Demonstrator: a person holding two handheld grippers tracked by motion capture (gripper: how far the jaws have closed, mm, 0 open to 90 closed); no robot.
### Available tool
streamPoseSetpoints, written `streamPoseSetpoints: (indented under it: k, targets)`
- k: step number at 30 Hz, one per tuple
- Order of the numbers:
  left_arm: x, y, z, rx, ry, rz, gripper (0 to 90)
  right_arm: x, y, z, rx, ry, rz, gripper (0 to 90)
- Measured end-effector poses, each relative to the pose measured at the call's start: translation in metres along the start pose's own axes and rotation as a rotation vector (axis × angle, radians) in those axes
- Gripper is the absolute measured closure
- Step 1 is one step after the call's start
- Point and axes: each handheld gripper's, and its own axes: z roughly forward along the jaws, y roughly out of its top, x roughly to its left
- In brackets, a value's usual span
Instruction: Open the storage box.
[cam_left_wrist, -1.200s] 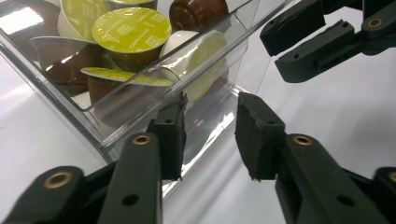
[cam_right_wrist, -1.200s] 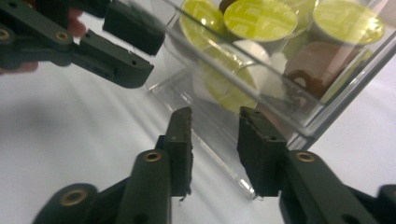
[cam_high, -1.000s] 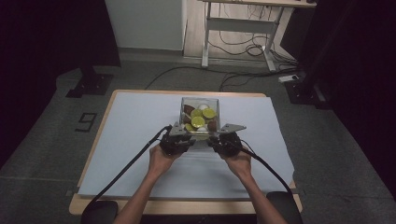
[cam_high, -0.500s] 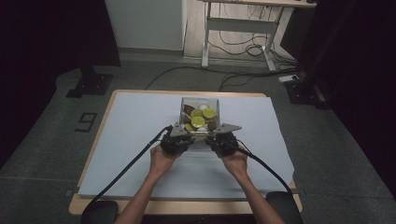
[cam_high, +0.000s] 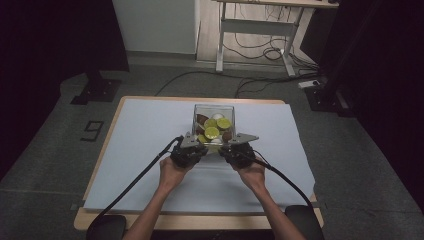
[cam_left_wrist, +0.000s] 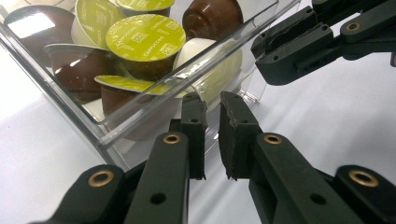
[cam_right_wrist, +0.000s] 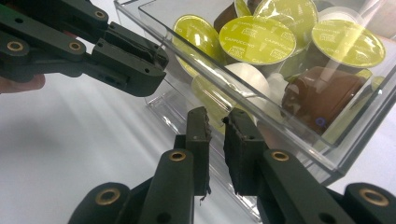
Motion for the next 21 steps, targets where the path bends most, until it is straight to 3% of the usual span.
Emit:
streamPoseSetpoints:
  k: [21]
  targets:
    - [-0.013,-0.011,-0.012,-0.014,-0.039,0.001,79.9,0.017,-0.007,-0.013,0.014,0.005,-0.044,79.4]
